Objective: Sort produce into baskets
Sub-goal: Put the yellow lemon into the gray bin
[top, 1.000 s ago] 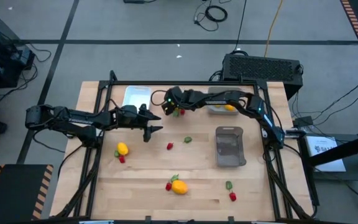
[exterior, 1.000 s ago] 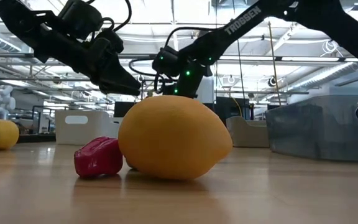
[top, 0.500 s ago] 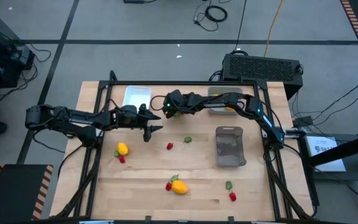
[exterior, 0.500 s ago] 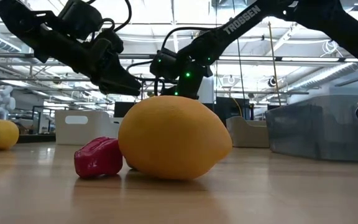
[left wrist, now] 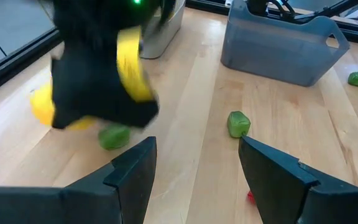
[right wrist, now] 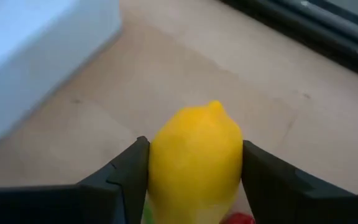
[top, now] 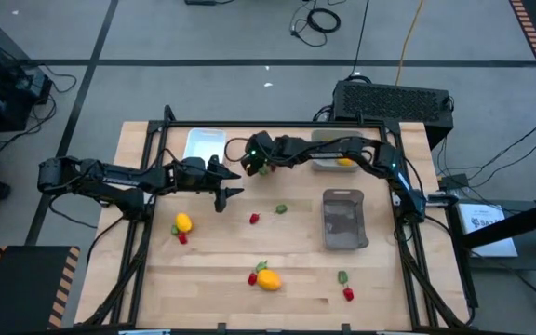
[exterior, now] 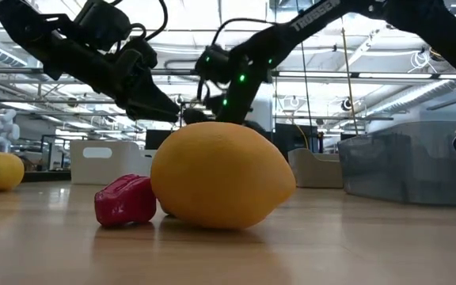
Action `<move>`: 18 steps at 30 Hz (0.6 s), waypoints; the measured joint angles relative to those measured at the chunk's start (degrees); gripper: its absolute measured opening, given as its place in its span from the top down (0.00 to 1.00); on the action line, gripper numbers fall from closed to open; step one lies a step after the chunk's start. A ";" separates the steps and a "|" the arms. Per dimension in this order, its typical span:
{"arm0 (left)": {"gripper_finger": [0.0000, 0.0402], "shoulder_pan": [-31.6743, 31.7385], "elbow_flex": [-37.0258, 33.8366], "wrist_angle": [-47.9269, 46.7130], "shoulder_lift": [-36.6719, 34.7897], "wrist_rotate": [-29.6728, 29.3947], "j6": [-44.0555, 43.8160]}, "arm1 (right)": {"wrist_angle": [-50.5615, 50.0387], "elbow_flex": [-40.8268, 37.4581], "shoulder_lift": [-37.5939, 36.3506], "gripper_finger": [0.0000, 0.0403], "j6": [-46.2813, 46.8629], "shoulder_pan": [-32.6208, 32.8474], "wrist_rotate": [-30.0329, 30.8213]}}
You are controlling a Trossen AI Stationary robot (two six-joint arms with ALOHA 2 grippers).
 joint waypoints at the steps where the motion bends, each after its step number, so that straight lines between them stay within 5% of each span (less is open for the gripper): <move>1: 0.41 0.00 0.00 -0.02 0.00 0.00 0.01 | -0.06 0.01 -0.83 0.49 -0.58 -0.46 -0.85; 8: 0.41 0.01 0.00 -1.78 0.02 0.00 0.37 | -10.13 0.06 -8.48 0.49 -3.53 -3.93 -1.82; 18: 0.41 0.04 0.00 -2.96 0.02 -0.09 0.48 | -40.01 0.04 -19.35 0.48 -1.37 -6.54 3.20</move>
